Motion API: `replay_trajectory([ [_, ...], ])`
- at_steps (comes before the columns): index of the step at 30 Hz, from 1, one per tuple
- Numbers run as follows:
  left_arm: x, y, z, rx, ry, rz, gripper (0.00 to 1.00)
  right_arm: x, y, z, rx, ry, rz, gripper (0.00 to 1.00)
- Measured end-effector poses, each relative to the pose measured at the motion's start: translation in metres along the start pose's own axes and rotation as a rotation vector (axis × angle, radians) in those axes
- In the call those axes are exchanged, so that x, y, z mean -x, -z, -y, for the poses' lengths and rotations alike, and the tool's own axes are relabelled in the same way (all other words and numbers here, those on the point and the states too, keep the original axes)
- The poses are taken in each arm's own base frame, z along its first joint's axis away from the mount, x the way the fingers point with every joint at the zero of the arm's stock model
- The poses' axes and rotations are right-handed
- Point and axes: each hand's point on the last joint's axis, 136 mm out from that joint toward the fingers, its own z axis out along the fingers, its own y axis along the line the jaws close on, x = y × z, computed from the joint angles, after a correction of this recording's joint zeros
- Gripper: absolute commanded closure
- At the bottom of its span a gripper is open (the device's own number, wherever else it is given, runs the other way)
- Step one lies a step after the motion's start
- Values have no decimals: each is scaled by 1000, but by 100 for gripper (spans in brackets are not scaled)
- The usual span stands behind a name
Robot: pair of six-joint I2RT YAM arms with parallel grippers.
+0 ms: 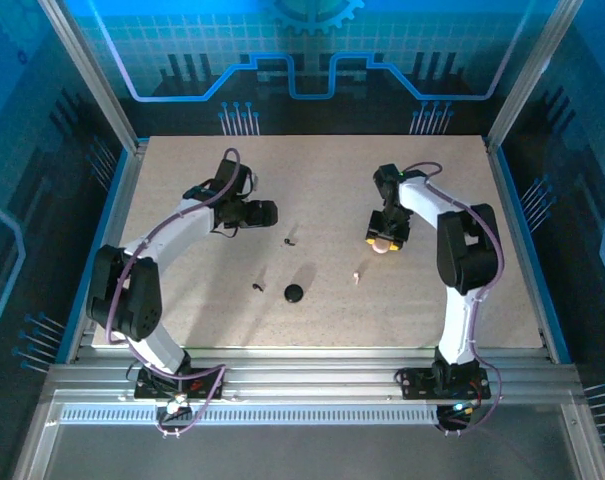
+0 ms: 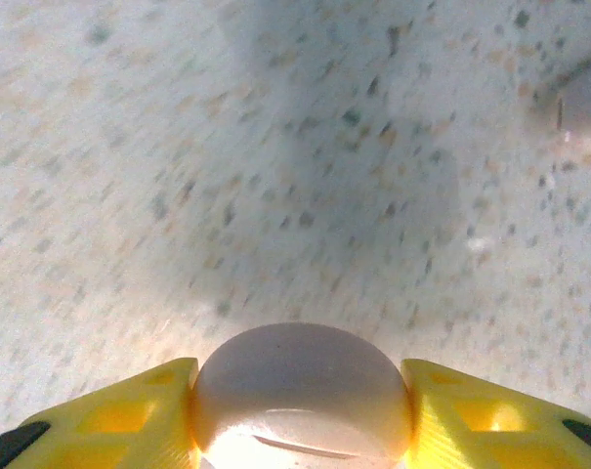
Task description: Insert the wireless bluetooth earbuds into the charging case
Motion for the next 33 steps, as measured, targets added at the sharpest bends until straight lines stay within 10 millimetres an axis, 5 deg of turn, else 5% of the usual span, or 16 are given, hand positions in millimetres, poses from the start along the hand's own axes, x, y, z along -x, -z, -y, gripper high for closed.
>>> replay_trajectory([
  [9,-20,42,72,-346,-194,214,28,-28,106,-47,330,126,308,53],
  [13,-40,56,101,-505,-321,327,31,-46,139,-64,506,164,391,53],
  [21,-76,74,150,-720,-597,490,34,-80,174,-93,799,205,445,51],
  [27,-70,92,172,-792,-672,618,36,-97,186,-111,920,230,438,51],
  [33,-68,90,182,-816,-687,660,38,-110,189,-127,993,240,425,51],
])
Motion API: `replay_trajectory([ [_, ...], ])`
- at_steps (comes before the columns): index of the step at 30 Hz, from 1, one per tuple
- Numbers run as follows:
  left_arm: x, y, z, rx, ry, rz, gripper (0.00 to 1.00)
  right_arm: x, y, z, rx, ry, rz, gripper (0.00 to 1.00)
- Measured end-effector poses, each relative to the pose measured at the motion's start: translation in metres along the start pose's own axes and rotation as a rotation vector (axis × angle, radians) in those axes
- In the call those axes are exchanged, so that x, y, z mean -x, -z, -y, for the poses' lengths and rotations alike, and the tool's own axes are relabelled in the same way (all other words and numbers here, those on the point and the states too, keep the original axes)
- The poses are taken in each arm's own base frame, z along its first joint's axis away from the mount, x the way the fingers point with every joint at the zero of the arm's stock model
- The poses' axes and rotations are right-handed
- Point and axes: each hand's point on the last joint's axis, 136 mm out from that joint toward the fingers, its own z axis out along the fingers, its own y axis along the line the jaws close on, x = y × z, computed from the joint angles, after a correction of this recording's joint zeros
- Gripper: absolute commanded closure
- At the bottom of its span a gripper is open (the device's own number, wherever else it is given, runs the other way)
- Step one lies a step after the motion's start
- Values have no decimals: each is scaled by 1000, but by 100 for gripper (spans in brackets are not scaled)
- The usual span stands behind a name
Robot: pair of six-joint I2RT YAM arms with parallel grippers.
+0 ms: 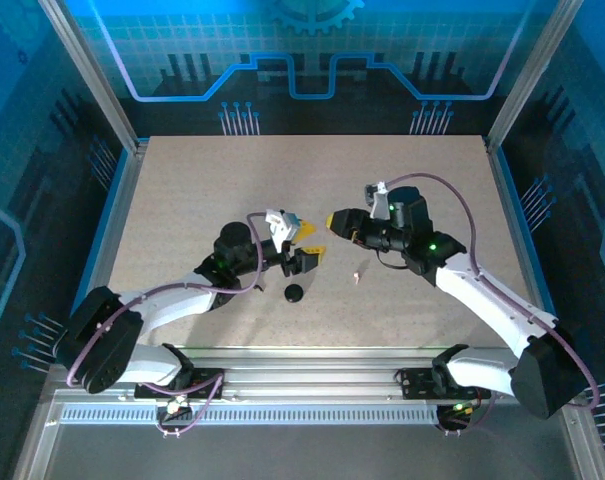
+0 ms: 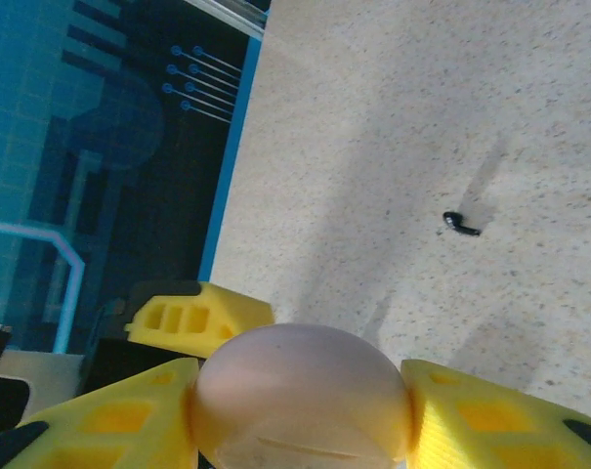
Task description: Insert the wireless bluetooth earbuds into the charging case
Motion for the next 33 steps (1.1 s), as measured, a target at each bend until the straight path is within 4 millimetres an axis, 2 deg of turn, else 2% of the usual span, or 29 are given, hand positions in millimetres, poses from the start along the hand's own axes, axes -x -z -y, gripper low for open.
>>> replay_trajectory([
  [10,8,-3,-3,15,-14,44,42,-13,-9,-9,47,-9,-12,51],
  [22,11,-5,-7,30,31,74,49,-16,-10,-16,65,-8,-9,51],
  [33,17,-5,-6,25,60,98,62,-17,-12,-15,52,-5,1,50],
])
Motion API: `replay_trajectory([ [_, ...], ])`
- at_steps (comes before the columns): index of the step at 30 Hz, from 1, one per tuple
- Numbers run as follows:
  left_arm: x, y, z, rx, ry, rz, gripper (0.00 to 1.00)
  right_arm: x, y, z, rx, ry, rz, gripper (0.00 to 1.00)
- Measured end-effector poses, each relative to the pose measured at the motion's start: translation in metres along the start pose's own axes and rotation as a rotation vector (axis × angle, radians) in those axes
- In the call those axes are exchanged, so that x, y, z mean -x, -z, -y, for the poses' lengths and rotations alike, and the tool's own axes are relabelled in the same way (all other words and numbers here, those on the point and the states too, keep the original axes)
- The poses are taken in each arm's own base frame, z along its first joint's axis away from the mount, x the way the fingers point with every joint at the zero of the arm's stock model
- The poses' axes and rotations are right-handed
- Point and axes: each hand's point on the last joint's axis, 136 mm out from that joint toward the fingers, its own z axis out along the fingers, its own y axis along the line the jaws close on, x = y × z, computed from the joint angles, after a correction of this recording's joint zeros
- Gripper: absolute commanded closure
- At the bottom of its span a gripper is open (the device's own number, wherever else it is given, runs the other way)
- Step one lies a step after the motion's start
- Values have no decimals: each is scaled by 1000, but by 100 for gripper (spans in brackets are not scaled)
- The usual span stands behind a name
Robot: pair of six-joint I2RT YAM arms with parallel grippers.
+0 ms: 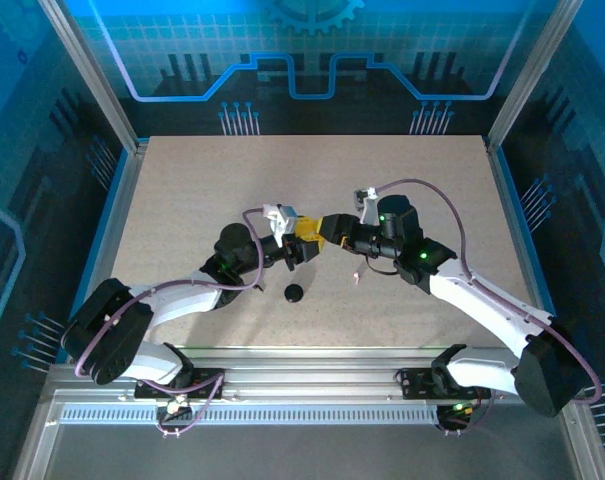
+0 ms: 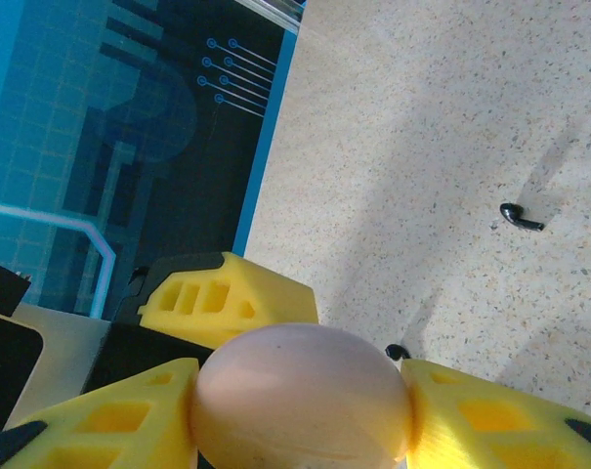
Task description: Insert the wireless bluetooth earbuds into the charging case
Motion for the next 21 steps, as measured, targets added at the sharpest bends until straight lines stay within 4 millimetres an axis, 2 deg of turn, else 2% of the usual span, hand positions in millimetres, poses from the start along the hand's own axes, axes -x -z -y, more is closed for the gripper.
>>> replay_trajectory([
  [7,-2,0,1,-5,4,-8,74,1,-1,1,-14,4,13,50],
  [15,-7,0,1,-7,14,-28,78,-1,-1,6,-40,14,18,47],
  [17,-8,0,1,-8,16,-32,78,-2,-1,6,-43,18,16,43],
  [21,-11,0,1,-5,24,-46,79,-5,-1,3,-38,41,10,26],
])
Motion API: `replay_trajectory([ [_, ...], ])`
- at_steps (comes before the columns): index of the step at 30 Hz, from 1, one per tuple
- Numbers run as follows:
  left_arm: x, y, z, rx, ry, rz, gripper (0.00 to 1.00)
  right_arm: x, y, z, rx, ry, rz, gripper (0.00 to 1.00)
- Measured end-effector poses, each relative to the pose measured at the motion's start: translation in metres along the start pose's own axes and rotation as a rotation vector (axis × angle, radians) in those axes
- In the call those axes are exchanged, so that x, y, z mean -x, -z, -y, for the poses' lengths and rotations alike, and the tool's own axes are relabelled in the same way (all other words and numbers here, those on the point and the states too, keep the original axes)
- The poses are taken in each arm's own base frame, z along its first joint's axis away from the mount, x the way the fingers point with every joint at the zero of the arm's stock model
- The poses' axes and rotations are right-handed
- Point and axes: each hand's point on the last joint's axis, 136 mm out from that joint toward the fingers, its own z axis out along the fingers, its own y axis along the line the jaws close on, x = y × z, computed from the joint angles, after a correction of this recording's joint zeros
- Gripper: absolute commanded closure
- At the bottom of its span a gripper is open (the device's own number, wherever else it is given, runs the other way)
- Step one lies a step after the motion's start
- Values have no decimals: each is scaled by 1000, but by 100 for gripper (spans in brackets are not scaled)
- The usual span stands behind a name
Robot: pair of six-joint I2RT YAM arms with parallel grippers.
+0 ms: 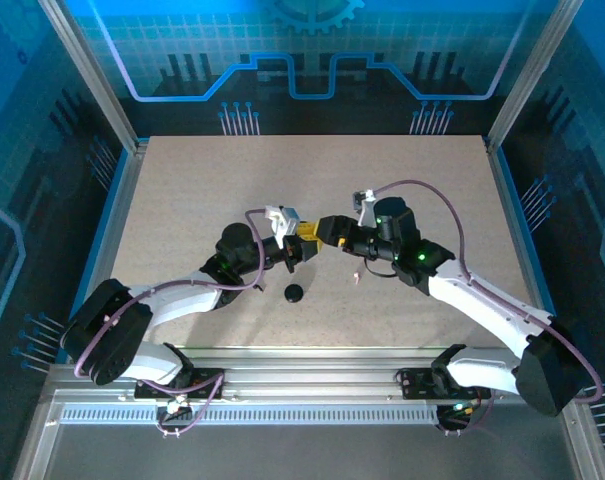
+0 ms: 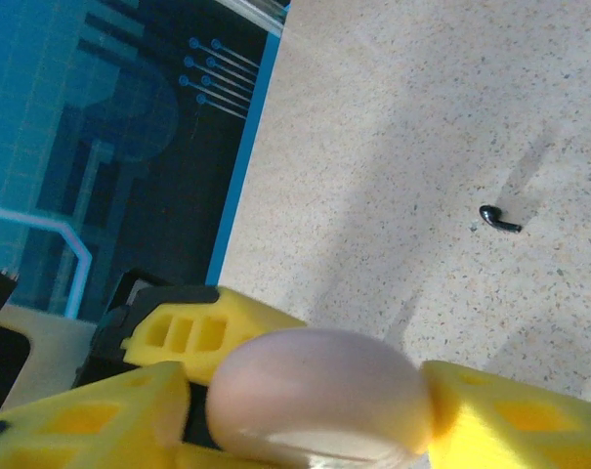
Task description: Insert the wireless bluetooth earbuds into the charging case
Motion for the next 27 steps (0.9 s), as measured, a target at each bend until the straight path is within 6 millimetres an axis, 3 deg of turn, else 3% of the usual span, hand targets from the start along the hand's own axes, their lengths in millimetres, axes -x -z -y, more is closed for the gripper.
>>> replay_trajectory([
  [4,-2,1,0,1,8,-14,79,2,9,-5,-3,66,21,21],
  [12,10,-2,16,-84,15,-10,79,20,55,-32,47,377,132,22],
  [22,43,1,47,-235,-34,34,79,24,82,-20,109,772,86,24],
  [27,52,6,57,-276,-54,50,78,21,98,-24,196,951,80,32],
])
